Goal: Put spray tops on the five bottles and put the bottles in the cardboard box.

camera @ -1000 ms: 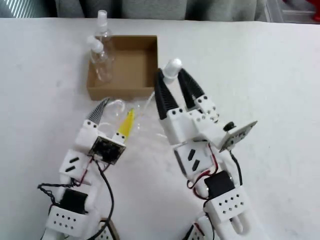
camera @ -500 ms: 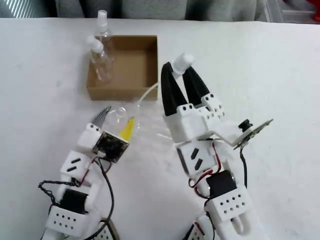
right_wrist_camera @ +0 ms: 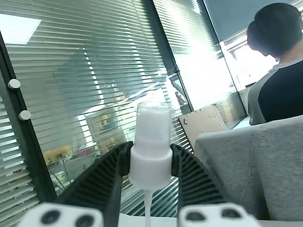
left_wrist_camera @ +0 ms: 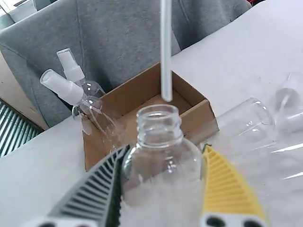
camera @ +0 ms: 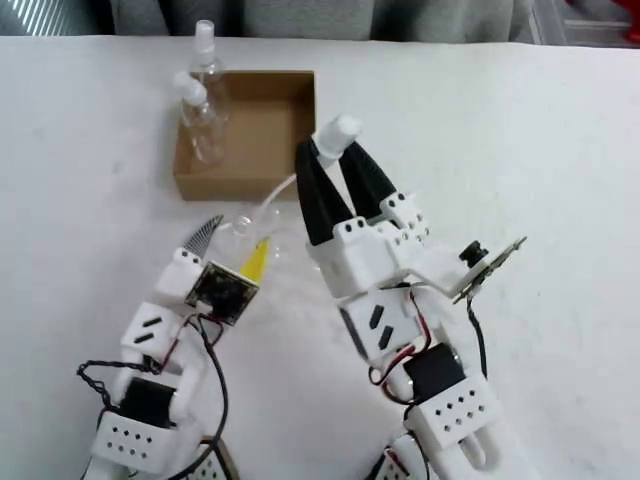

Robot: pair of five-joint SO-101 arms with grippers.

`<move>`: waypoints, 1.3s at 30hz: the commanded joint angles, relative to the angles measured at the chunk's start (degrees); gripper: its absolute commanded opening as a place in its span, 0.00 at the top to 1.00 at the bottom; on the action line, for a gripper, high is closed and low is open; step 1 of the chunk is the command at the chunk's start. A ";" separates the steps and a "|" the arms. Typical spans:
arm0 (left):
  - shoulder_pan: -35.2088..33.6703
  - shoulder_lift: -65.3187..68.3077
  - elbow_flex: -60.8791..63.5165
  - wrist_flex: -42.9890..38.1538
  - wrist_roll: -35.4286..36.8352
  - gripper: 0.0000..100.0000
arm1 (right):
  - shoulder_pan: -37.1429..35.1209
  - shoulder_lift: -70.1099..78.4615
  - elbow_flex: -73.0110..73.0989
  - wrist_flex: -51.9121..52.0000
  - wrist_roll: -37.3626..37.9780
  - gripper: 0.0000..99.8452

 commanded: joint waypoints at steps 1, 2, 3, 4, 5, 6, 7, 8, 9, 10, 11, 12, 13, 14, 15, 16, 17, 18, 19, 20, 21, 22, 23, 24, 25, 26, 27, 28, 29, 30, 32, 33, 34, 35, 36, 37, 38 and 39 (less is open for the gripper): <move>0.84 -0.75 -0.26 0.09 -0.35 0.98 | -0.57 -0.31 -1.05 -1.27 -0.53 0.98; 0.84 -0.75 -0.26 0.09 -0.35 0.98 | -0.66 -0.31 -1.05 -1.27 -0.53 0.98; 0.84 -0.75 -0.26 0.09 -0.35 0.98 | -0.75 -0.31 -1.05 -1.27 -0.53 0.98; 0.84 -0.75 -0.26 0.09 -0.35 0.98 | -0.75 -0.22 -1.05 -1.27 -0.53 0.98; 0.84 -0.75 -0.26 0.09 -0.35 0.98 | -0.75 0.04 -1.05 -1.27 -0.53 0.98; 0.84 -0.75 -0.26 0.09 -0.35 0.98 | -0.75 0.66 -1.14 -1.27 -0.53 0.98; 0.84 -0.75 -0.26 0.09 -0.35 0.98 | -0.75 1.71 -1.41 -1.27 -0.53 0.98; 0.84 -0.75 -0.26 0.09 -0.35 0.98 | -0.84 2.95 -1.58 -1.36 -0.53 0.98; 0.84 -0.75 -0.26 0.09 -0.35 0.98 | -0.84 4.44 -1.85 -2.33 -0.53 0.98; 0.84 -0.75 -0.26 0.09 -0.35 0.98 | -0.84 5.93 -1.85 -4.18 -0.53 0.98; 0.84 -0.75 -0.26 0.09 -0.35 0.98 | -0.66 7.43 -1.76 -6.20 -0.53 0.98; 0.84 -0.75 -0.26 0.09 -0.35 0.98 | -0.48 8.92 -1.76 -8.31 -0.53 0.98; 0.84 -0.75 -0.26 0.09 -0.35 0.98 | -0.48 10.33 -1.67 -10.15 -0.53 0.98; 0.84 -0.75 -0.26 0.09 -0.35 0.98 | -0.40 11.56 -1.67 -11.56 -0.53 0.98; 0.84 -0.75 -0.26 0.09 -0.35 0.98 | -0.40 12.79 -1.67 -12.70 -0.53 0.98; 0.84 -0.75 -0.26 0.09 -0.35 0.98 | -0.40 13.76 -1.67 -13.58 -0.53 0.98; 0.84 -0.75 -0.26 0.09 -0.35 0.98 | -0.40 14.55 -1.67 -14.37 -0.44 0.98; 0.75 -0.75 -0.26 0.09 -0.35 0.98 | -0.40 15.25 -1.67 -15.08 -0.44 0.98; 0.75 -0.75 -0.26 0.09 -0.35 0.98 | -0.31 15.78 -1.67 -15.78 -0.35 0.98; 0.66 -0.75 -0.26 0.09 -0.35 0.98 | -0.04 16.22 -1.67 -16.40 -0.44 0.98; 0.66 -0.75 -0.26 0.09 -0.35 0.98 | 0.75 16.40 -1.67 -17.19 -0.53 0.98; 0.66 -0.75 -0.26 0.09 -0.35 0.98 | 1.54 16.40 -1.67 -17.89 -0.53 0.98; 0.48 -0.75 -0.26 0.09 -0.35 0.98 | 2.15 16.40 -1.67 -18.51 -0.53 0.98; 0.48 -0.75 -0.26 0.09 -0.35 0.98 | 3.03 16.40 -1.67 -19.03 -0.53 0.98; 0.48 -0.75 -0.26 0.09 -0.35 0.98 | 3.74 16.40 -1.67 -19.30 -0.53 0.98; 0.48 -0.75 -0.26 0.09 -0.35 0.98 | 4.09 16.40 -1.67 -19.38 -0.53 0.98; 0.48 -0.75 -0.26 0.09 -0.35 0.98 | 4.26 16.40 -1.67 -19.38 -0.53 0.98; 0.48 -0.75 -0.26 0.09 -0.35 0.98 | 4.35 16.40 -1.58 -19.30 -0.53 0.98; 0.48 -0.75 -0.26 0.09 -0.35 0.98 | 4.44 16.40 -1.05 -19.47 -0.53 0.98; 0.48 -0.75 -0.26 0.09 -0.35 0.98 | 4.44 16.40 -0.62 -19.56 -0.53 0.98; 0.48 -0.75 -0.26 0.09 -0.35 0.98 | 4.09 16.40 -0.18 -19.56 -0.53 0.98; 0.48 -0.75 -0.26 0.09 -0.35 0.98 | 4.09 16.40 -0.09 -19.56 -0.53 0.98; 0.48 -0.75 -0.26 0.09 -0.35 0.98 | 4.09 16.40 -0.09 -19.56 -0.53 0.98; 0.40 -0.75 -0.26 0.09 -0.35 0.98 | 4.09 16.40 -0.09 -19.56 -0.53 0.98; 0.40 -0.75 -0.26 0.09 -0.35 0.98 | 4.09 16.40 0.09 -19.56 -0.53 0.98; 0.40 -0.75 -0.26 0.09 -0.35 0.98 | 4.00 16.40 0.44 -19.56 -0.53 0.98; 0.40 -0.75 -0.26 0.09 -0.35 0.98 | 3.91 16.40 0.62 -19.56 -0.53 0.98; 0.40 -0.75 -0.26 0.09 -0.35 0.98 | 3.56 16.40 0.88 -19.56 -0.53 0.98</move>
